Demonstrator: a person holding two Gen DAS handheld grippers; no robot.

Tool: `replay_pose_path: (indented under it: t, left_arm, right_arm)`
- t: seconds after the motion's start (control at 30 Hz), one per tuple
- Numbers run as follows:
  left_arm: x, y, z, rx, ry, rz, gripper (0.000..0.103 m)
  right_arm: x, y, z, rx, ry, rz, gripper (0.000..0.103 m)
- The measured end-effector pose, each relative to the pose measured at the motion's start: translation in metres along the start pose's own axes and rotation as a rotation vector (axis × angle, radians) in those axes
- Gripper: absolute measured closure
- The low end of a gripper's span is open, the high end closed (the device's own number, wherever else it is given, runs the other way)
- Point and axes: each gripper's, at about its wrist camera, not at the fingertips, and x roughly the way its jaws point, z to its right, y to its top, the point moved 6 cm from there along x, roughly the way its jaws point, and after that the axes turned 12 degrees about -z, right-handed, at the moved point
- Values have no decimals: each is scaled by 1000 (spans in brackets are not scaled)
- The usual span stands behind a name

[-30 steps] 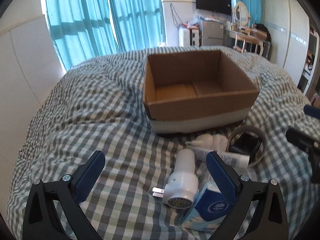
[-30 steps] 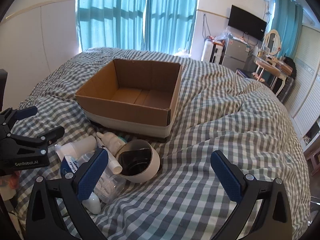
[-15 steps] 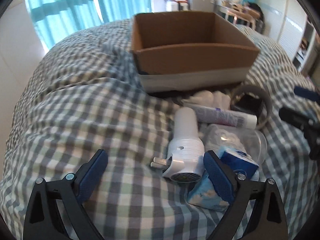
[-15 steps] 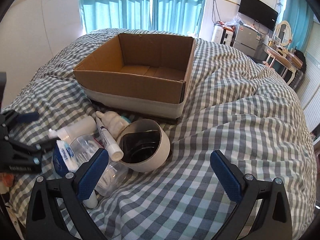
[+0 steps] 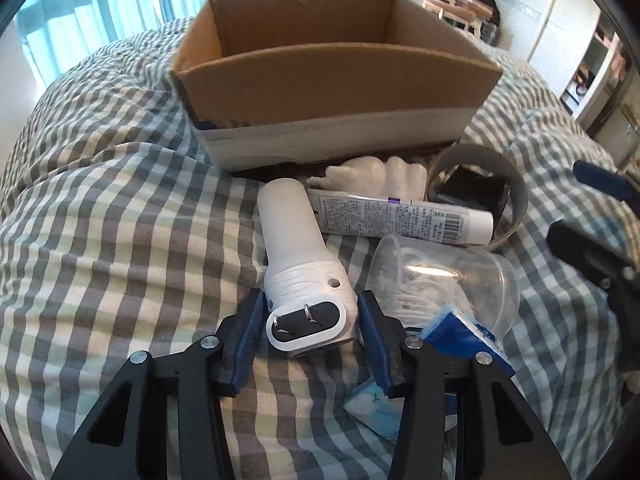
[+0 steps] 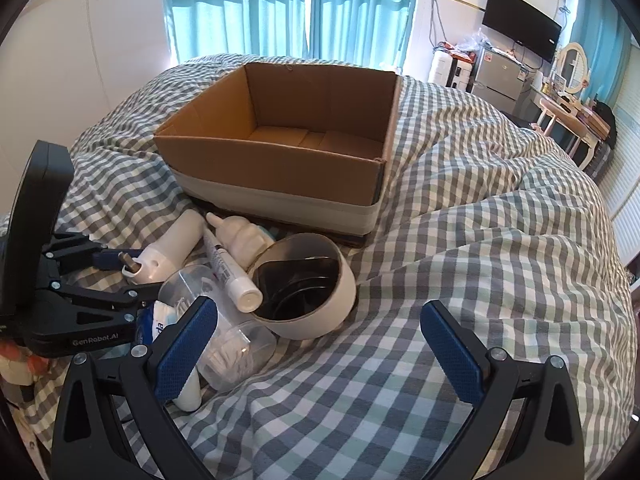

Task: Organize objects
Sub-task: 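Grasp the white hair dryer with the left tool while the right tool grasps the toothpaste tube, then carry the hair dryer and toothpaste into the box and open both tools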

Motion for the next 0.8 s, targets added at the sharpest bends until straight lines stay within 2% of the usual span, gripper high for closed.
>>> replay_pose_path:
  t: [0.2,0.4,0.53,0.8]
  left_arm:
    - [-39,-4,-12,-41,13,95,55]
    - [-53,4,-36,-76,57,140,55]
    - [-44,8,-52,-99,33,126,55]
    - [-38,2,-54,-98,-15,129,55]
  right_arm:
    - [7,15,-18,-60,79,-19,10]
    - [48,29,-51,-165,121,-129,36]
    - [59,35,-57,-153,167,-153,40]
    - [61,28,-61,-147,233,-210,45]
